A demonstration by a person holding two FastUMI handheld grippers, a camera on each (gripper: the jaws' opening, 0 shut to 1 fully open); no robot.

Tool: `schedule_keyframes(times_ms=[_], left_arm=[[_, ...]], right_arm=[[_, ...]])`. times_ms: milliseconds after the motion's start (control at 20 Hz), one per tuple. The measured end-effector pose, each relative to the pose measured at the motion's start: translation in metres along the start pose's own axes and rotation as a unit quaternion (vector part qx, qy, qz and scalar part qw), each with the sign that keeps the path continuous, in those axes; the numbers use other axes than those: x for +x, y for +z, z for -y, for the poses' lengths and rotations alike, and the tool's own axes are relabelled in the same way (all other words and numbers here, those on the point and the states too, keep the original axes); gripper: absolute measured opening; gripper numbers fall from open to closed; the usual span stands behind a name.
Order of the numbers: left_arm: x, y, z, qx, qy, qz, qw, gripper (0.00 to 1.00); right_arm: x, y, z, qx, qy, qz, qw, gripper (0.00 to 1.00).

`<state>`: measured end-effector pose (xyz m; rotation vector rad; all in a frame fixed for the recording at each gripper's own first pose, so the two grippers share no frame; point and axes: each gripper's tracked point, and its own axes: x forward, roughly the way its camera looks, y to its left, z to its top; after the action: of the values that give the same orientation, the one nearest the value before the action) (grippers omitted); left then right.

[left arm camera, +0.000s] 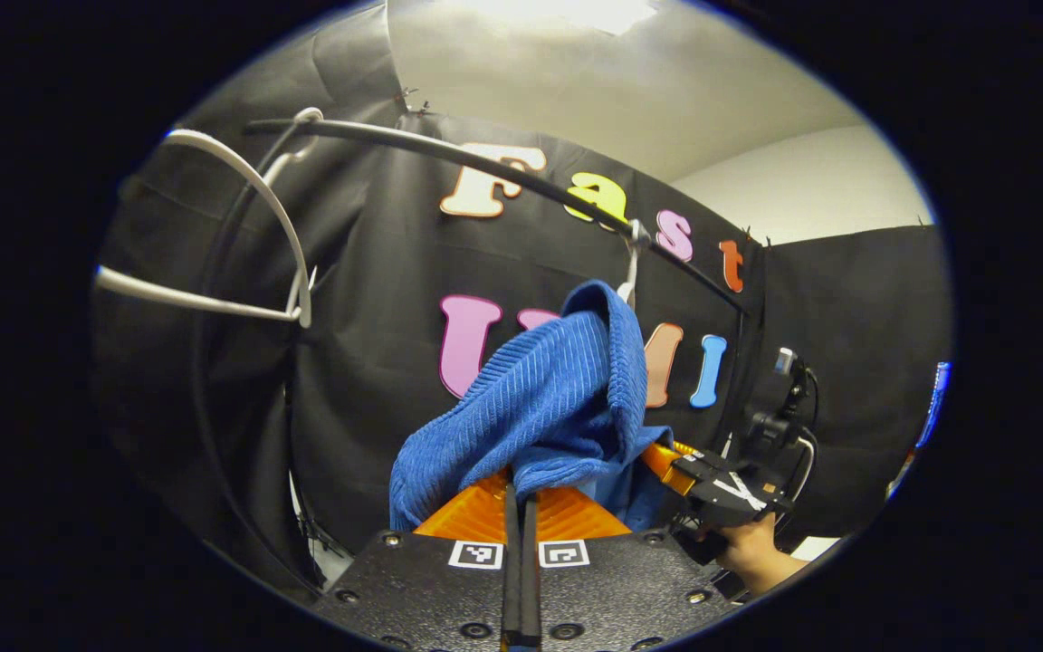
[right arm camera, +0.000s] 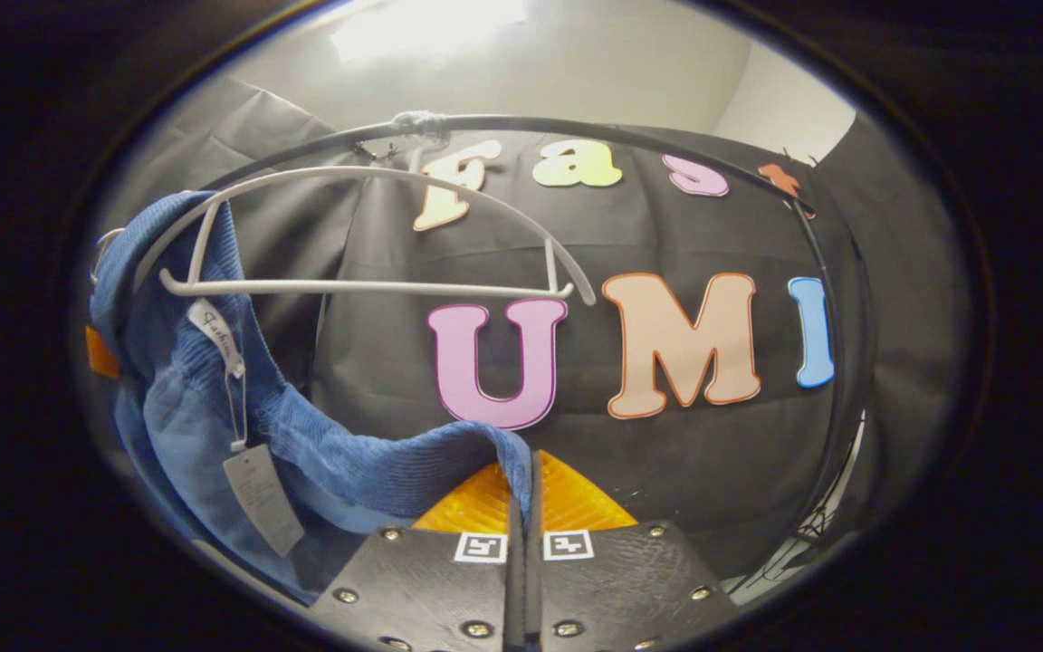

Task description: Grasp the clothes on the hanger with both hands and then place them into the laundry hamper below.

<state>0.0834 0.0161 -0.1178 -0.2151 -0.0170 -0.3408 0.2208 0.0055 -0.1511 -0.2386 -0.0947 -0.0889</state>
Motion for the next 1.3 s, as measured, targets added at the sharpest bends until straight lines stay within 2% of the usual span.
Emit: schedule_keyframes(times_ms=[200, 350, 400, 550, 750, 800, 950, 1150, 1300], left_arm=[[-0.014, 0.033, -0.035, 0.052, 0.044, 0.03, 0.997, 0.0], [-0.03, 0.042, -0.066, 0.035, 0.069, 0.043, 0.996, 0.0], [-0.03, 0.033, -0.065, 0.027, 0.063, 0.03, 0.997, 0.0], [-0.023, 0.004, -0.063, 0.062, 0.055, 0.002, 0.997, 0.0], [-0.005, -0.021, -0.029, 0.083, 0.026, -0.011, 0.996, 0.0], [0.0, -0.024, -0.023, 0.081, 0.021, -0.011, 0.996, 0.0], [0.015, -0.031, 0.002, 0.07, -0.001, 0.0, 0.998, 0.0], [0.036, -0.045, 0.035, 0.047, -0.022, 0.014, 0.999, 0.0], [0.05, -0.061, 0.054, 0.051, -0.03, 0.013, 0.998, 0.0]], right_arm=[[-0.005, 0.027, -0.03, 0.033, 0.015, 0.014, 0.999, 0.0], [-0.009, 0.044, -0.046, 0.002, 0.017, 0.027, 0.999, 0.01], [-0.011, 0.041, -0.05, -0.004, 0.015, 0.024, 1.0, 0.01], [-0.02, 0.03, -0.053, 0.008, 0.011, 0.015, 1.0, 0.02], [-0.037, 0.039, -0.036, 0.019, 0.002, 0.018, 1.0, 0.0], [-0.044, 0.044, -0.032, 0.022, 0.002, 0.02, 1.0, 0.02], [-0.06, 0.059, -0.018, 0.015, -0.002, 0.031, 0.999, 0.0], [-0.071, 0.06, -0.013, 0.031, 0.017, 0.025, 0.999, 0.0], [-0.078, 0.053, -0.004, 0.039, 0.02, 0.016, 0.999, 0.0]])
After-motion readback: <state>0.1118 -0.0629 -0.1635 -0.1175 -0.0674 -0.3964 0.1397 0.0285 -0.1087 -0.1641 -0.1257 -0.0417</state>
